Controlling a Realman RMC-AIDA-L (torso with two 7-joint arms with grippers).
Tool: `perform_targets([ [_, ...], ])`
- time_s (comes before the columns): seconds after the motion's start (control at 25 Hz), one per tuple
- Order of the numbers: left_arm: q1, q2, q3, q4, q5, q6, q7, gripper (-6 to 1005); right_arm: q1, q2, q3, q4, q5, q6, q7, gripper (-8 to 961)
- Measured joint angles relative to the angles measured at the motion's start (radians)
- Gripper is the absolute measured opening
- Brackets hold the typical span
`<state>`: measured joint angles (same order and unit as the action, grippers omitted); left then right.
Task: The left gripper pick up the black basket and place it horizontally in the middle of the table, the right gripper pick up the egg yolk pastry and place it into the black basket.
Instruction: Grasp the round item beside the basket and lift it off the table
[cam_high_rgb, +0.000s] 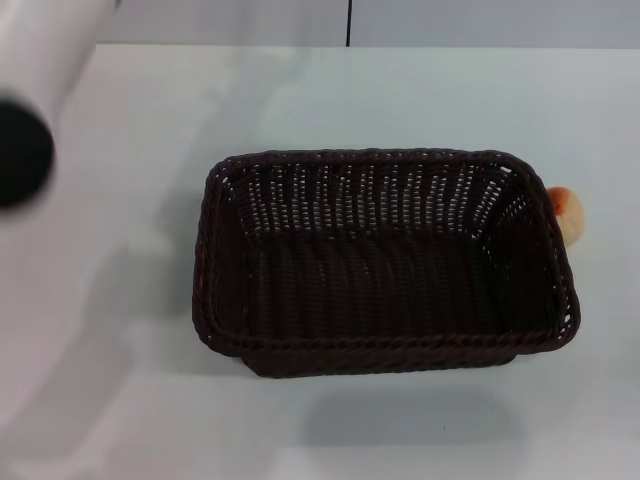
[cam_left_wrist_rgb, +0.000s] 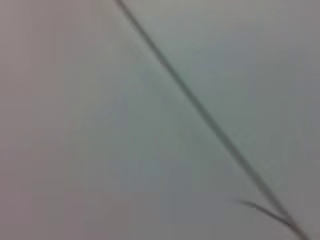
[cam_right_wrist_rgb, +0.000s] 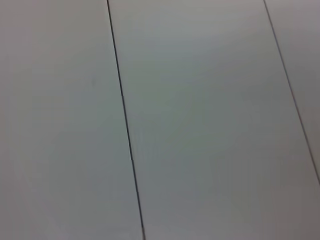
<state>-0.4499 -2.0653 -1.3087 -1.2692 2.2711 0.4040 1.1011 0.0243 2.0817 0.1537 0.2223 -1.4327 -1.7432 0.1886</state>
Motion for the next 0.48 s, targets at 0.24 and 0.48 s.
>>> perform_targets([
  [0.24, 0.054, 0.002, 0.074, 0.178, 0.107, 0.465, -0.228, 781, 0.055, -0.001, -0.039, -0.023, 0.000, 0.092, 0.000, 833],
  [0.48, 0.019, 0.005, 0.037, 0.642, 0.130, 0.650, -0.687, 781, 0.134, -0.002, -0.124, -0.043, 0.000, 0.179, 0.000, 832],
])
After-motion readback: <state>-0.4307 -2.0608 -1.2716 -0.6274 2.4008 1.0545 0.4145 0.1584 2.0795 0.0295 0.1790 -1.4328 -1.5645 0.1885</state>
